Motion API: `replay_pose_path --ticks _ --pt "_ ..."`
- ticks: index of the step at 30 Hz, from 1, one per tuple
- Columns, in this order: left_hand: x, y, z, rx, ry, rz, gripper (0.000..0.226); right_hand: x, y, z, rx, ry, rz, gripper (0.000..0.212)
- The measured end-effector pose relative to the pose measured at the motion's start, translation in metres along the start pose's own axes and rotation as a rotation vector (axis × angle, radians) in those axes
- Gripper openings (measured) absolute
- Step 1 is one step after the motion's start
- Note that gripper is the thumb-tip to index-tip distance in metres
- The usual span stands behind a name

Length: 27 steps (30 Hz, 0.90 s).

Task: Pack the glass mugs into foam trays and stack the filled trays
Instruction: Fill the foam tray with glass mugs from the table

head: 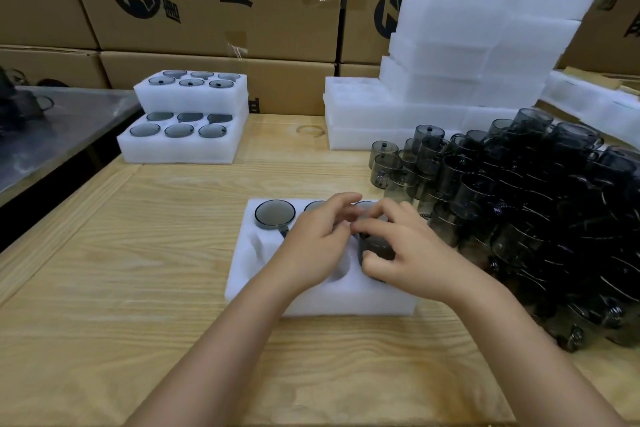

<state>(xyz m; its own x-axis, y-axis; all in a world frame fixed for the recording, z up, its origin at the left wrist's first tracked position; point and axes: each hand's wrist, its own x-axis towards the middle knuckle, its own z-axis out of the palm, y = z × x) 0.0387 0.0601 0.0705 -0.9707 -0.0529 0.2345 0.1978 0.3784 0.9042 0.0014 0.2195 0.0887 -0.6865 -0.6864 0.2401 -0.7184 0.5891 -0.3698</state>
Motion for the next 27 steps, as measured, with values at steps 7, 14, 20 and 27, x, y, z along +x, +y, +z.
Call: replay_pose_path --ticks 7,14,20,27 --pt "-0.004 0.006 0.002 0.067 -0.072 0.053 0.048 -0.005 0.000 0.007 -0.220 0.028 -0.147 0.049" --pt "-0.005 0.010 0.006 0.146 -0.062 0.153 0.054 -0.010 0.010 0.013 -0.026 -0.091 0.001 0.043" --pt "0.003 0.022 0.023 0.297 -0.066 0.256 0.055 0.019 -0.006 0.019 -0.374 -0.188 0.130 0.064" --pt "0.004 0.020 0.033 0.673 -0.165 0.274 0.051 0.021 -0.003 0.029 -0.667 -0.311 0.171 0.077"
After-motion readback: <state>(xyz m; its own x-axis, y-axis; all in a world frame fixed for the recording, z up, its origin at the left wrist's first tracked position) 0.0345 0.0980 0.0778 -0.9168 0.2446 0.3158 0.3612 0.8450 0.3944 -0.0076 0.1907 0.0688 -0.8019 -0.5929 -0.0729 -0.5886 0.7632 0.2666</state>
